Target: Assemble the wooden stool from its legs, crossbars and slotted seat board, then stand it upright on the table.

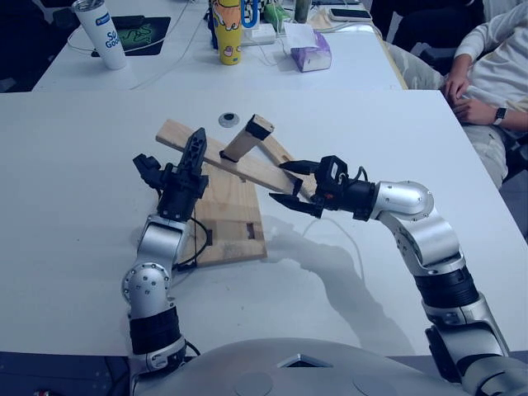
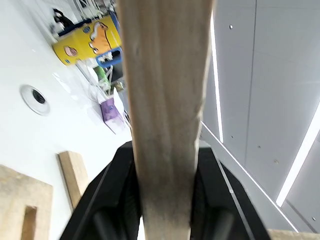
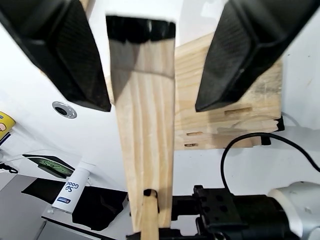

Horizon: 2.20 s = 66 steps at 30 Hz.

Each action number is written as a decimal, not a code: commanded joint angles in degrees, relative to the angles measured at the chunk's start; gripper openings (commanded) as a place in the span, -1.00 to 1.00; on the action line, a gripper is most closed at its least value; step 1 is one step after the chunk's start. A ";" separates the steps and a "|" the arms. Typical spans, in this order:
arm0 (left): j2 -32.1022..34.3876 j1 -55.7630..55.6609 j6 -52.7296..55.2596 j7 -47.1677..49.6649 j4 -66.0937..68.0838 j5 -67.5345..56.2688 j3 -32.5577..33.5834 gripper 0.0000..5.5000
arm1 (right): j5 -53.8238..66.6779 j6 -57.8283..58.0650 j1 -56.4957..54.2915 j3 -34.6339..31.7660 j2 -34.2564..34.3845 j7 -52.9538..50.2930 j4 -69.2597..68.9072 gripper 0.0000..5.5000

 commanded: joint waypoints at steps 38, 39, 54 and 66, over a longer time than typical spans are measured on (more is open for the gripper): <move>0.58 -2.49 -6.55 7.86 2.92 0.22 10.86 -0.63 | -12.88 30.29 -15.15 31.95 -1.63 8.94 -0.07 0.13; 0.43 -2.47 -6.69 7.85 2.85 0.19 10.88 -0.63 | -13.25 30.63 -15.52 32.56 -1.75 8.96 0.17 0.13; -2.20 -0.15 -9.67 7.47 0.60 0.97 10.10 -0.63 | -17.29 36.74 -16.37 36.16 -1.66 3.52 9.49 -0.16; -0.67 -1.07 -11.10 7.15 1.35 1.63 9.75 -0.63 | -16.14 36.33 -13.94 28.97 -0.23 -1.56 15.17 -0.25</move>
